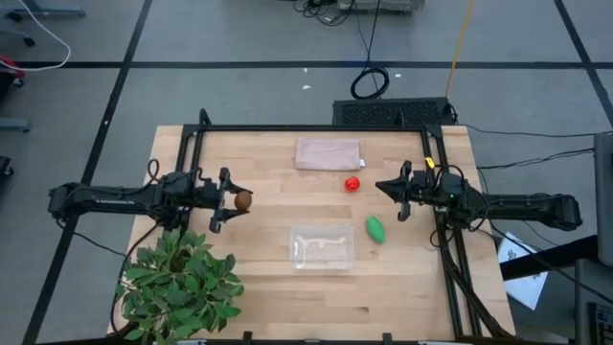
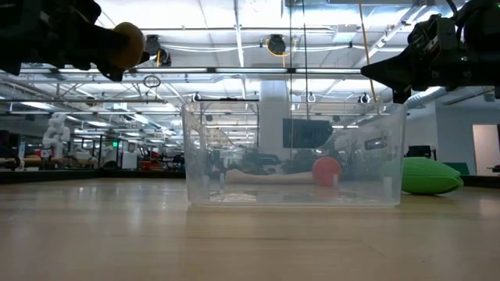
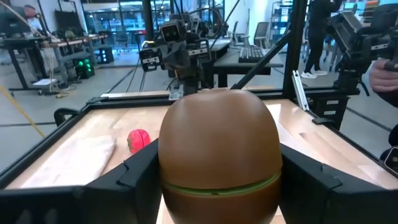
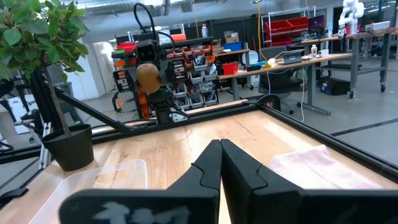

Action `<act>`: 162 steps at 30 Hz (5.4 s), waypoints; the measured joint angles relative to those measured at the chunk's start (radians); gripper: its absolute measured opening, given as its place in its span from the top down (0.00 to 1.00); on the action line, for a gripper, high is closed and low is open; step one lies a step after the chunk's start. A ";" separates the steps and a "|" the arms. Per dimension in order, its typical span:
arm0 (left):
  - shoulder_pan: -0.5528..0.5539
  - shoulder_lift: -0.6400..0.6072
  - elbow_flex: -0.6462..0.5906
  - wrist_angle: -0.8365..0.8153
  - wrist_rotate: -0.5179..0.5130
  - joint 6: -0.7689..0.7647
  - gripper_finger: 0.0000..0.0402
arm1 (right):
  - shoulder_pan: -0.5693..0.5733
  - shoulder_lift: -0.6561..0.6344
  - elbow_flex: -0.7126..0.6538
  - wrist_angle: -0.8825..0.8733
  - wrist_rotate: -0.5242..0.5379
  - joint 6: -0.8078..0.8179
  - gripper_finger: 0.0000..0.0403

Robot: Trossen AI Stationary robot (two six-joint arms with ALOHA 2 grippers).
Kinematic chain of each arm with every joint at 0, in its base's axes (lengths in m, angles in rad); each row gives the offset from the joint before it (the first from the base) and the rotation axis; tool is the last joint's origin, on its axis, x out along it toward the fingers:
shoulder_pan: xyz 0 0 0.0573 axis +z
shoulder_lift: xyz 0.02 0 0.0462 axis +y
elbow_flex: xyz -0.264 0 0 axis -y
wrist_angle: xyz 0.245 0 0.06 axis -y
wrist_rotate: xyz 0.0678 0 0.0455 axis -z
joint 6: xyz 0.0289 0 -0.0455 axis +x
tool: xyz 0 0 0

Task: Pick and placing Produce into tupperware
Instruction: Put the kiwi into the transparent bin

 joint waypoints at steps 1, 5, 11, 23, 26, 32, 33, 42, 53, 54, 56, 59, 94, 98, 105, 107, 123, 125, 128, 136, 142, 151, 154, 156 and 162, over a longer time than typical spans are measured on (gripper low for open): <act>0.000 0.000 0.000 0.000 0.000 -0.001 0.41 | 0.000 0.000 0.000 0.000 0.000 0.000 1.00; 0.000 0.000 0.000 0.005 0.001 -0.019 0.44 | 0.000 0.000 0.000 0.000 0.000 0.000 1.00; 0.000 0.000 0.000 0.004 0.024 -0.032 0.39 | 0.000 0.000 0.000 0.000 0.000 0.000 1.00; 0.000 0.001 0.000 0.132 0.024 -0.048 0.41 | 0.000 0.000 0.000 0.001 0.000 0.000 1.00; 0.000 0.001 0.008 0.149 0.030 -0.026 0.40 | 0.000 0.000 0.000 0.001 0.000 0.000 1.00; 0.000 0.001 0.076 0.121 0.030 0.002 0.44 | 0.000 0.000 0.000 0.001 0.000 0.000 1.00; 0.001 0.001 0.092 0.098 0.030 0.004 0.44 | 0.000 0.000 0.000 0.001 0.000 0.000 1.00; 0.002 0.020 0.202 -0.011 0.027 0.031 0.40 | 0.000 0.000 0.000 0.001 0.000 0.000 1.00; 0.003 0.034 0.290 -0.080 0.021 0.046 0.40 | 0.000 0.000 0.000 0.000 0.000 0.000 1.00; 0.003 0.035 0.292 -0.085 0.021 0.050 0.40 | 0.000 0.000 0.000 0.000 0.000 0.000 1.00; 0.003 0.035 0.295 -0.086 0.018 0.049 0.40 | 0.000 0.000 0.000 0.000 0.000 0.000 1.00; 0.011 0.036 0.312 -0.094 0.010 0.042 0.42 | 0.000 0.000 0.000 0.000 0.000 0.000 1.00; 0.106 0.369 0.738 -0.323 0.166 0.031 0.42 | 0.000 0.000 0.000 0.001 0.000 -0.011 1.00; 0.106 0.425 0.769 -0.323 0.201 0.031 0.39 | 0.000 0.000 0.000 0.001 0.000 -0.011 1.00; 0.106 0.489 0.826 -0.320 0.215 0.037 0.42 | 0.000 0.000 0.000 0.001 0.000 -0.011 1.00; 0.106 0.506 0.846 -0.318 0.229 0.037 0.42 | 0.000 0.000 0.000 0.001 0.000 -0.011 1.00; 0.103 0.611 0.908 -0.321 0.264 0.024 0.41 | 0.000 0.000 0.000 0.001 0.000 -0.012 1.00; 0.099 0.626 0.912 -0.321 0.265 0.022 0.40 | 0.000 0.000 0.000 0.001 0.000 -0.012 1.00; 0.092 0.648 0.912 -0.316 0.285 0.023 0.39 | 0.000 0.000 0.000 0.001 0.000 -0.012 1.00; 0.088 0.701 0.912 -0.309 0.298 0.006 0.41 | 0.000 0.000 0.000 0.001 0.000 -0.012 1.00; 0.088 0.738 0.912 -0.257 0.339 -0.004 0.40 | 0.000 0.000 0.000 0.001 0.000 -0.012 1.00; 0.081 0.783 0.913 -0.244 0.352 -0.030 0.41 | 0.000 0.000 0.000 0.001 0.000 -0.012 1.00; 0.073 0.804 0.913 -0.235 0.352 -0.033 0.41 | 0.000 0.000 0.000 0.001 0.000 -0.012 1.00; 0.071 0.818 0.913 -0.236 0.353 -0.042 0.41 | 0.000 0.000 0.000 0.001 0.000 -0.012 1.00; 0.072 0.883 0.978 -0.320 0.352 -0.043 0.41 | 0.000 0.000 0.000 0.001 0.000 -0.019 1.00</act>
